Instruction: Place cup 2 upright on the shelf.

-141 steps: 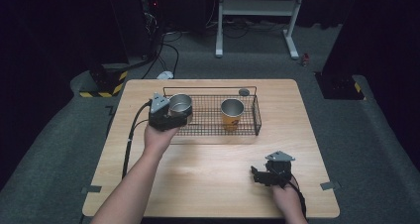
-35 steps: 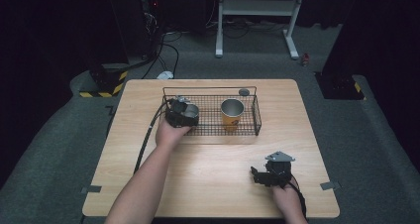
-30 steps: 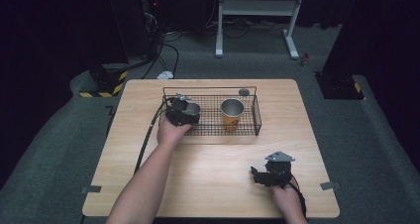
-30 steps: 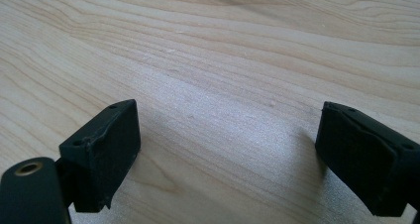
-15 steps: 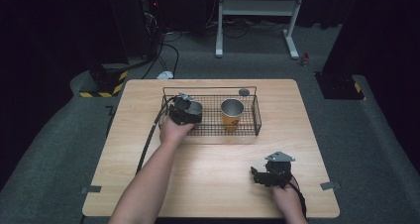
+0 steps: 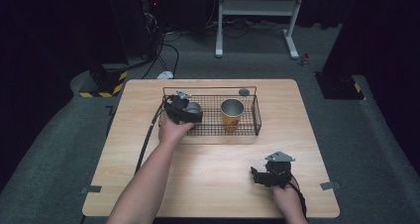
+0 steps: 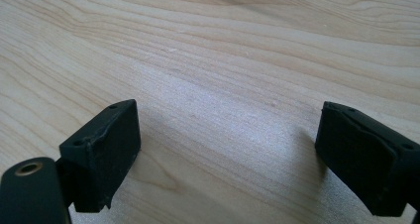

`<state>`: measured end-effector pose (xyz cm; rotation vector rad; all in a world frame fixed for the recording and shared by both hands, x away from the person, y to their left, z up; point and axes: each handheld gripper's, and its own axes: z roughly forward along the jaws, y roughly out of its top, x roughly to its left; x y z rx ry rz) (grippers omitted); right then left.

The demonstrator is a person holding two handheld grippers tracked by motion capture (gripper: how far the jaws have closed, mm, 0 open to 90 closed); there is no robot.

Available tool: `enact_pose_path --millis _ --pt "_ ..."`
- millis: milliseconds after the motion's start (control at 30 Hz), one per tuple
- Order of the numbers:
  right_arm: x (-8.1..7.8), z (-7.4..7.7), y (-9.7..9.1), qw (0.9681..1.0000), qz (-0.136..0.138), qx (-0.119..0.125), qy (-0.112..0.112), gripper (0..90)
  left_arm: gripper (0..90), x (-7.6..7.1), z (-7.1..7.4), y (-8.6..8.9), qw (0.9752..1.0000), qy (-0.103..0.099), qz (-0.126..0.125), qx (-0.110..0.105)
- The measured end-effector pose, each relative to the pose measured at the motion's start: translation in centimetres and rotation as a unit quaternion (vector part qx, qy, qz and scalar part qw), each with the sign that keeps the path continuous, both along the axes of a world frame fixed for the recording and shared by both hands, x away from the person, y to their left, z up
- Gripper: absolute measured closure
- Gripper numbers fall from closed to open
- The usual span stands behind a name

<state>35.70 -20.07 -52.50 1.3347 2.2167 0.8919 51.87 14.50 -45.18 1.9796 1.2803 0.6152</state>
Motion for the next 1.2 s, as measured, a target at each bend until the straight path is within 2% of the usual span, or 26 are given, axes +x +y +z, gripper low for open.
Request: enact_pose_path --millis 233,367,500,533,700,800,933,1033,1200 --pt "0.0 0.0 0.0 1.0 0.0 0.0 0.0 10.0 0.0 -1.2 1.6 0.9 0.9994 -0.031 0.006 -0.01" --pt "0.0 0.0 0.0 1.0 0.0 0.0 0.0 10.0 0.0 -2.1 1.9 1.4 0.9993 -0.032 0.001 -0.018" --pt "0.0 0.0 0.0 1.0 0.0 0.0 0.0 10.0 0.1 -3.7 1.9 2.1 0.999 -0.036 -0.01 -0.027" --pt "0.0 0.0 0.0 1.0 0.0 0.0 0.0 10.0 0.3 -4.0 1.9 2.2 0.9989 -0.034 -0.012 -0.032" --pt "0.0 0.0 0.0 1.0 0.0 0.0 0.0 10.0 0.5 -5.9 1.4 3.3 0.9988 -0.034 -0.017 -0.03" --pt "0.0 0.0 0.0 1.0 0.0 0.0 0.0 10.0 0.5 -6.6 1.2 3.7 0.9987 -0.032 -0.019 -0.034" --pt "0.0 0.0 0.0 1.0 0.0 0.0 0.0 10.0 0.6 -8.3 0.7 5.0 0.9981 -0.035 -0.023 -0.045" --pt "0.0 0.0 0.0 1.0 0.0 0.0 0.0 10.0 0.6 -9.3 0.3 5.9 0.9978 -0.032 -0.027 -0.052" --pt "0.0 0.0 0.0 1.0 0.0 0.0 0.0 10.0 0.6 -10.9 -0.6 7.1 0.9979 -0.024 -0.032 -0.052"
